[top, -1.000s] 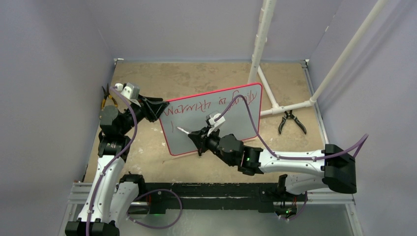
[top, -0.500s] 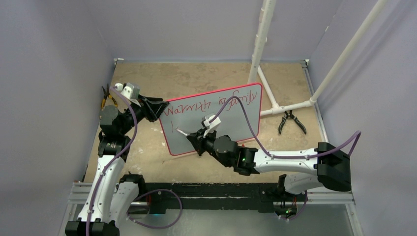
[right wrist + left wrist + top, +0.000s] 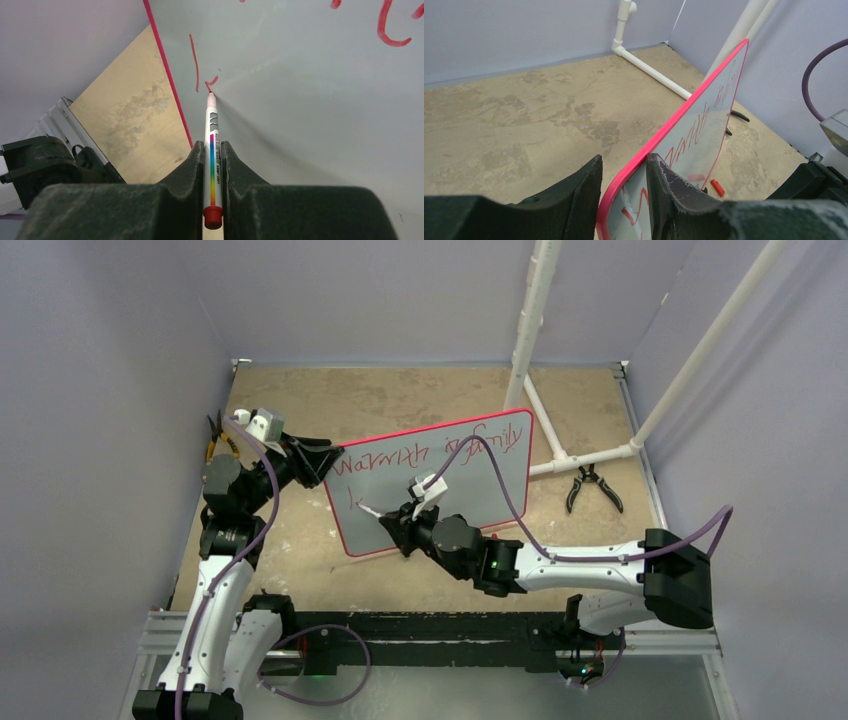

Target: Write a sentence on the whiteboard

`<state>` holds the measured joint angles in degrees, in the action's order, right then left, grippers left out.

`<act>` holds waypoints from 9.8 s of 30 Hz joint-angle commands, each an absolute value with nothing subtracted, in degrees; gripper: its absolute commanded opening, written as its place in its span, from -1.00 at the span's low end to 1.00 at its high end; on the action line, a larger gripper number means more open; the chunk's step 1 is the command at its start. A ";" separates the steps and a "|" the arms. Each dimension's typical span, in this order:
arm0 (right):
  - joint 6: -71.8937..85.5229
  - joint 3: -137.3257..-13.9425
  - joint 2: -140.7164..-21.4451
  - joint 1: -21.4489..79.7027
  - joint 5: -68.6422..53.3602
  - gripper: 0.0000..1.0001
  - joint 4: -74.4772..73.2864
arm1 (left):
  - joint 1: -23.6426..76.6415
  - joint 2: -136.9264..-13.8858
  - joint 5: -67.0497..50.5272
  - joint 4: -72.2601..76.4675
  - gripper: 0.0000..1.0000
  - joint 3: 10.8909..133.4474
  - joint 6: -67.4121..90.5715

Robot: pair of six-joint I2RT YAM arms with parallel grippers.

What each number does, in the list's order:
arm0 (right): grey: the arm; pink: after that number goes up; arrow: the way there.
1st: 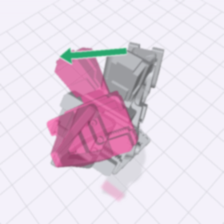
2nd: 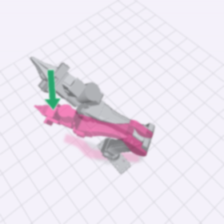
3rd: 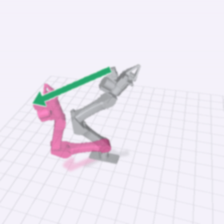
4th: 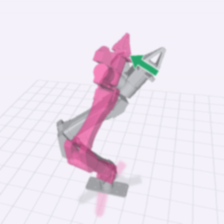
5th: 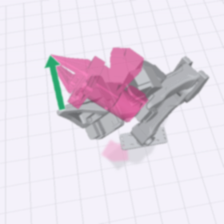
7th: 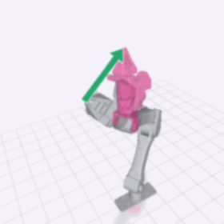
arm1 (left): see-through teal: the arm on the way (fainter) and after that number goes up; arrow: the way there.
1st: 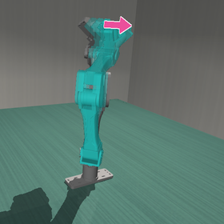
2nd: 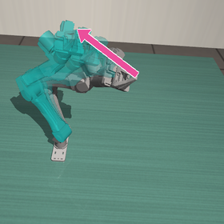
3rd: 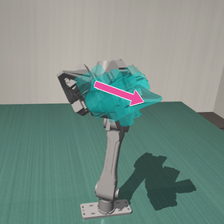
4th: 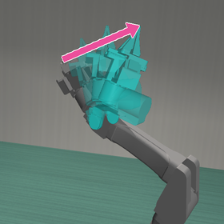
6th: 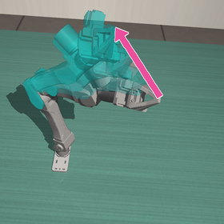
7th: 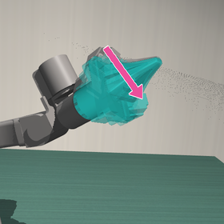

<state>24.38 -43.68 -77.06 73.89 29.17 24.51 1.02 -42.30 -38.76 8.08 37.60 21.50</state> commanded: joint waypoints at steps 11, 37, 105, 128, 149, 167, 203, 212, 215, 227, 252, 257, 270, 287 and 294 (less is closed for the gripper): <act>23.06 -44.57 -72.69 73.57 35.60 -1.00 22.36 | 1.05 -41.89 -40.21 9.45 -0.28 37.36 22.06; 22.09 -44.23 -71.53 73.56 34.03 -1.00 24.17 | 0.99 -42.17 -40.25 9.46 -0.28 37.41 22.06; 26.53 -38.95 -64.08 73.61 31.44 -1.00 22.49 | 1.04 -42.28 -38.51 7.71 -0.28 37.71 21.13; 26.46 -41.05 -68.50 72.95 38.77 -1.00 20.06 | 0.99 -42.36 -38.91 8.16 -0.28 37.60 21.36; 24.69 -42.08 -65.26 72.95 41.58 -1.00 19.25 | 1.01 -42.36 -39.02 8.34 -0.28 37.54 21.49; 27.37 -41.16 -69.05 72.95 37.48 -1.00 18.04 | 1.01 -42.47 -39.10 8.40 -0.28 37.61 21.49; 26.61 -37.64 -60.12 73.04 38.06 -1.00 14.66 | 1.05 -42.63 -38.99 8.48 -0.28 37.46 21.62; 27.97 -38.61 -62.01 73.04 40.11 -1.00 12.46 | 1.04 -42.80 -39.02 8.47 -0.28 37.47 21.62; 28.22 -38.92 -62.43 73.04 40.33 -1.00 11.95 | 1.05 -42.80 -38.99 8.51 -0.28 37.44 21.62; 28.32 -38.99 -62.01 73.04 42.11 -1.00 10.82 | 1.03 -42.89 -39.03 8.49 -0.28 37.47 21.63; 19.88 -54.18 -55.84 57.90 3.90 -1.00 -20.61 | 11.31 -44.14 -27.30 -10.02 0.44 57.60 11.02; 16.81 -56.36 -56.99 52.70 -7.59 -1.00 -22.52 | 20.68 -48.35 -31.22 -17.89 0.40 60.80 6.27; 15.08 -60.02 -56.86 48.25 -20.95 -1.00 -28.52 | 49.53 -52.58 -27.40 -16.50 0.39 49.98 3.62; 12.39 -60.79 -56.69 48.25 -32.36 -1.00 -31.16 | 56.14 -58.75 -24.52 -12.82 -0.21 47.29 3.10; 14.70 -57.22 -55.45 48.25 -31.86 -0.68 -26.02 | 56.27 -57.39 -24.36 -8.35 -1.00 44.65 7.26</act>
